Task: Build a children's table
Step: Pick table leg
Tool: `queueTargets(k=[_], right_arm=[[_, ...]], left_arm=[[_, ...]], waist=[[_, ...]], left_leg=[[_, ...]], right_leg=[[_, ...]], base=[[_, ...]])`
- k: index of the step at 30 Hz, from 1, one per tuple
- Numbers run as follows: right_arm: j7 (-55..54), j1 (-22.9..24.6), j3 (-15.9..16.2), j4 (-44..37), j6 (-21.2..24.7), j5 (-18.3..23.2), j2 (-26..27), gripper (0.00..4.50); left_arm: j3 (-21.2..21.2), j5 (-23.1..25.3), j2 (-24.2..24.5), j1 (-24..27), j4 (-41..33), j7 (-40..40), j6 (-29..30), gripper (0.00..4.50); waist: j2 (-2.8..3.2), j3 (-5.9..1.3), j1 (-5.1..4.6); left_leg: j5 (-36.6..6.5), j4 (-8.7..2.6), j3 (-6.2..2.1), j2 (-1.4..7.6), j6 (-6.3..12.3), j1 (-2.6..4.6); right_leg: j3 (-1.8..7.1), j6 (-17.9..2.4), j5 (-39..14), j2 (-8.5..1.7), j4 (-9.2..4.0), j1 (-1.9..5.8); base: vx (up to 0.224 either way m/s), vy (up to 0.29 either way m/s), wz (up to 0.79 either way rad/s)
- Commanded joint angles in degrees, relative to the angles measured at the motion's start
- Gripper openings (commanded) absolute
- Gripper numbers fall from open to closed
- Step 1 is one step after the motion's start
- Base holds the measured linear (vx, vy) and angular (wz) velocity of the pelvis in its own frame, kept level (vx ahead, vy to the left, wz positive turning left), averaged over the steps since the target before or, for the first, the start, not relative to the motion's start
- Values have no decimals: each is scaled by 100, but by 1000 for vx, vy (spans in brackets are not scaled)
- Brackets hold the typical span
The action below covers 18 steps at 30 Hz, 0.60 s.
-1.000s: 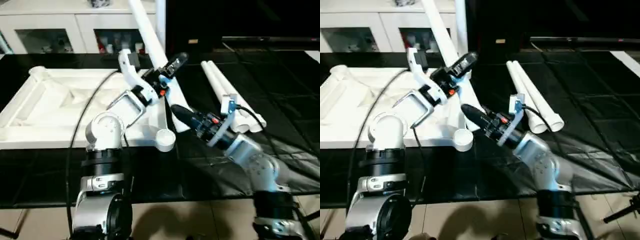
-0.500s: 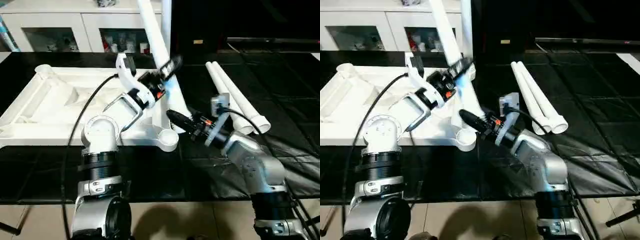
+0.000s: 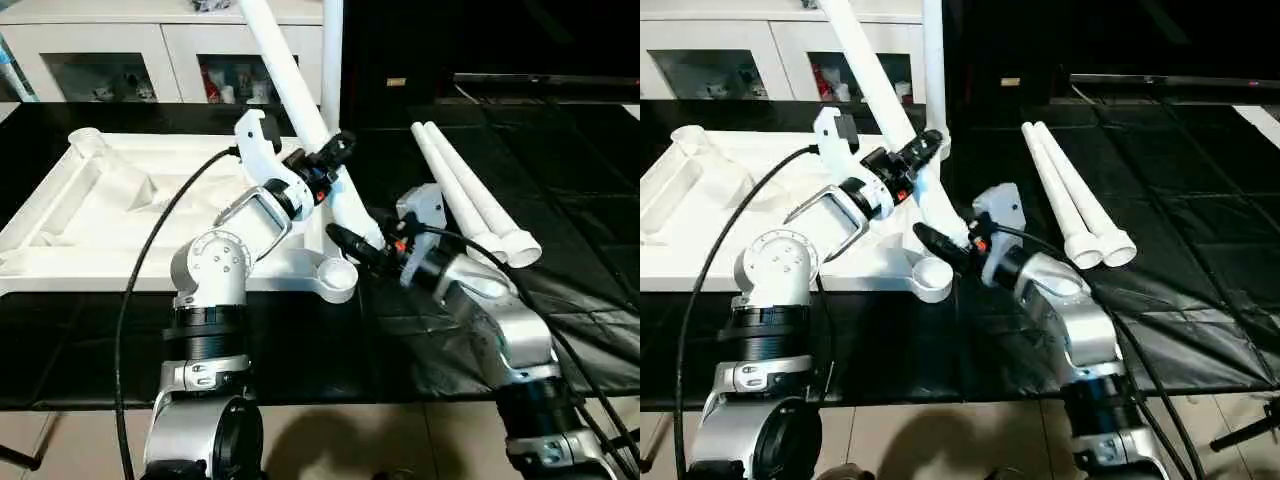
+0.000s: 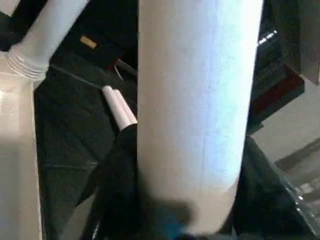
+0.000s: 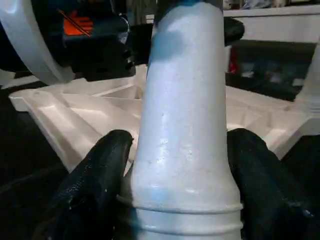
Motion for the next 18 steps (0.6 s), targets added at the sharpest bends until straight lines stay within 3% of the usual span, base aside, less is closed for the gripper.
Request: queueTargets(k=[1, 10, 13, 16, 18], right_arm=[[-52, -52, 36, 85, -51, -88, -12, 270], [142, -53, 151, 304, -305, -72, 52, 270], [439, 60, 177, 123, -15, 171, -35, 340], [717, 231, 231, -124, 262, 375, -146, 349], [772, 340, 155, -261, 499, 536, -206, 377]], left_arm=[[-51, 17, -36, -52, -40, 69, -72, 203], [-143, 279, 65, -80, -23, 127, -353, 193], [-257, 476, 250, -92, 23, 46, -457, 193], [-333, 651, 464, -130, 99, -80, -546, 192], [-346, 730, 608, -161, 147, -166, -596, 192]], waist=[[-35, -524, -19], [-39, -525, -25], [-56, -527, -22], [-42, -529, -15], [-61, -529, -13]], left_leg=[[-642, -343, 80, -54, 339, 24], [-634, -340, 83, -49, 414, 24], [-592, -340, 80, -52, 453, 31], [-550, -334, 76, -45, 495, 24], [-531, -340, 71, -52, 521, 25]], right_leg=[[94, -1141, -792, -85, -364, 447], [92, -1206, -764, -94, -358, 442], [92, -1201, -662, -72, -353, 453], [93, -1225, -563, -82, -334, 455], [96, -1164, -585, -79, -342, 471]], base=[[0, 0, 0], [0, 0, 0], [0, 0, 0], [0, 0, 0], [0, 0, 0]])
